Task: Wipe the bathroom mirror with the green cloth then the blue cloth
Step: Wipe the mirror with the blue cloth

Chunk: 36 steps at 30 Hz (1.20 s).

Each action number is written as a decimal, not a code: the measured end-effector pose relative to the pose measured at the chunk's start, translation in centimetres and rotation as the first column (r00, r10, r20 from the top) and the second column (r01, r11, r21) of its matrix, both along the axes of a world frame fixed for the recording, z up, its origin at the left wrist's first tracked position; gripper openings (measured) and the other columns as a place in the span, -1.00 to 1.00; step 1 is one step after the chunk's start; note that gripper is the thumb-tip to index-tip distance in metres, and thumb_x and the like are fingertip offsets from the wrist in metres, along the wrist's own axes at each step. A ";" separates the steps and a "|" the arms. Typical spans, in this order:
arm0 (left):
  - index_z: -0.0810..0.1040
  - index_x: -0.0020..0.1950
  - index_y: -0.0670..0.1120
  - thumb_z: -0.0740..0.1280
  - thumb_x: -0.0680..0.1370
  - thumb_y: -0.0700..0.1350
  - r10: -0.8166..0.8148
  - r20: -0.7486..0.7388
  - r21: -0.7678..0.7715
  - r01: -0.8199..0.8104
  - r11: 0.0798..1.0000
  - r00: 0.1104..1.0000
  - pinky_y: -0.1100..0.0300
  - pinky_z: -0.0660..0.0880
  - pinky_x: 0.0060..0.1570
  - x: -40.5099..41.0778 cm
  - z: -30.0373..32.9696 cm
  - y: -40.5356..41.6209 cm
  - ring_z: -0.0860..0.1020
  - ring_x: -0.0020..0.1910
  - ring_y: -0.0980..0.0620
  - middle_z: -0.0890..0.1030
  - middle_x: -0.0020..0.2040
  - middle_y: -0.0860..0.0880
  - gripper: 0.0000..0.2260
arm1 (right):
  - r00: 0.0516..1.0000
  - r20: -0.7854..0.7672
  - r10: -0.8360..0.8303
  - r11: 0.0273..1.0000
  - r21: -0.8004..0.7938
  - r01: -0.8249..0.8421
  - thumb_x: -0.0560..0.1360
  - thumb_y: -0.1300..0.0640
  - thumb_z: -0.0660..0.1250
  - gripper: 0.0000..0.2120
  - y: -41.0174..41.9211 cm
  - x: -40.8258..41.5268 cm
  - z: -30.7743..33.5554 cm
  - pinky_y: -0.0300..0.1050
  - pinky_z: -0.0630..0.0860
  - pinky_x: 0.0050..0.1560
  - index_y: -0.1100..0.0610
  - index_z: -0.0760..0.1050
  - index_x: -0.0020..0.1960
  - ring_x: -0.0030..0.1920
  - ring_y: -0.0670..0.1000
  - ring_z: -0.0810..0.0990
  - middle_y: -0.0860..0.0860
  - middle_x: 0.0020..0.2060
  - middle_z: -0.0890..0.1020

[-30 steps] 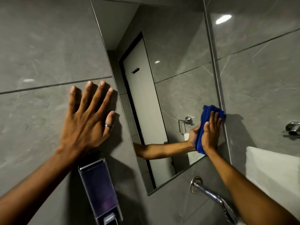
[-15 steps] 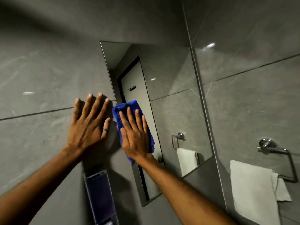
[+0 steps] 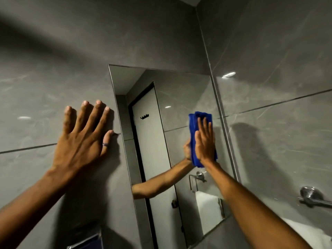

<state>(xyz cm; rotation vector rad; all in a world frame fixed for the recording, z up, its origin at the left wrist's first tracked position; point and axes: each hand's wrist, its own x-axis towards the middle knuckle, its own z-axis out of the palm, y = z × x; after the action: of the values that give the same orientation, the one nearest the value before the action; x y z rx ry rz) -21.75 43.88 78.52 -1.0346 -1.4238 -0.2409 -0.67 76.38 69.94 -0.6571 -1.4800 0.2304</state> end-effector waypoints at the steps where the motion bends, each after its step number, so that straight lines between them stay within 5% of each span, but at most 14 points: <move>1: 0.07 0.67 -0.10 -0.06 0.63 0.20 -0.005 -0.006 0.008 0.005 1.000 1.000 -0.31 -0.10 0.62 0.0 -0.1 0.0 -0.06 0.68 -0.23 0.02 0.69 -0.18 -0.34 | 0.999 -0.024 -0.030 0.999 -0.041 0.029 0.62 -0.08 -0.16 -0.43 1.6 1.2 -0.3 0.07 -0.16 0.63 -0.02 -0.02 0.62 0.63 0.02 -0.10 -0.01 0.63 0.00; 8: 0.09 0.67 -0.11 -0.05 0.62 0.19 0.009 -0.050 0.017 -0.009 1.000 0.999 -0.33 -0.07 0.61 -0.2 0.2 0.3 -0.04 0.68 -0.26 0.04 0.69 -0.20 -0.34 | 0.988 -0.091 -0.123 0.974 -0.201 0.102 0.69 0.03 -0.08 -0.49 4.6 3.2 -0.9 0.11 -0.09 0.61 0.01 -0.01 0.62 0.64 0.10 -0.03 0.03 0.63 0.02; 12: 0.10 0.66 -0.11 -0.06 0.62 0.19 0.013 -0.029 0.007 -0.013 1.000 1.000 -0.35 -0.05 0.60 0.1 0.2 0.1 -0.03 0.68 -0.27 0.04 0.68 -0.21 -0.34 | 0.998 0.020 -0.055 0.994 0.092 0.053 0.62 -0.09 -0.18 -0.43 -2.2 -1.6 2.4 0.07 -0.15 0.63 -0.02 -0.07 0.61 0.64 0.06 -0.07 -0.02 0.62 -0.02; 17: 0.10 0.66 -0.09 -0.06 0.62 0.20 0.027 0.015 0.002 -0.027 1.000 1.000 -0.32 -0.07 0.62 0.5 0.1 0.1 -0.03 0.68 -0.24 0.04 0.68 -0.19 -0.35 | 0.983 0.165 -0.077 0.887 0.462 -0.008 0.64 -0.07 -0.09 -0.45 -13.1 -9.5 9.5 0.12 -0.12 0.61 -0.07 -0.01 0.61 0.63 0.08 -0.05 -0.01 0.62 0.07; 21: 0.18 0.64 -0.11 -0.03 0.61 0.19 0.024 0.000 0.016 -0.024 1.000 1.000 -0.34 -0.01 0.60 0.5 0.1 0.1 0.07 0.65 -0.27 0.14 0.66 -0.22 -0.35 | 0.964 0.236 -0.126 0.826 0.563 -0.030 0.65 -0.07 -0.10 -0.47 -17.9 -12.6 14.7 0.15 -0.15 0.62 -0.06 -0.02 0.61 0.64 0.11 -0.07 0.00 0.63 0.04; 26: 0.25 0.61 -0.12 0.00 0.61 0.19 0.015 -0.002 0.040 -0.015 0.999 1.000 -0.37 0.10 0.56 0.3 0.2 0.2 0.16 0.62 -0.29 0.21 0.63 -0.22 -0.36 | 0.964 0.254 -0.076 0.858 0.510 -0.067 0.66 -0.05 -0.08 -0.47 -15.0 -10.0 17.8 0.12 -0.20 0.62 -0.06 -0.03 0.62 0.64 0.07 -0.10 -0.02 0.64 0.01; 36: 0.27 0.60 -0.15 0.05 0.59 0.17 0.018 -0.084 0.090 -0.011 0.996 0.996 -0.39 0.15 0.54 -0.4 0.2 0.9 0.18 0.63 -0.29 0.23 0.63 -0.24 -0.35 | 0.997 0.008 -0.078 0.996 0.050 0.078 0.70 -0.04 -0.11 -0.49 2.6 1.7 17.0 0.10 -0.10 0.63 -0.04 -0.09 0.63 0.64 0.08 -0.08 0.01 0.64 -0.04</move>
<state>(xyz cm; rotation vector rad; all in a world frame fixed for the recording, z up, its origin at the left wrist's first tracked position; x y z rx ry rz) -22.14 44.82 78.69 -0.9500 -1.3313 -0.2454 1.06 78.93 86.95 -0.6757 -1.4621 0.1299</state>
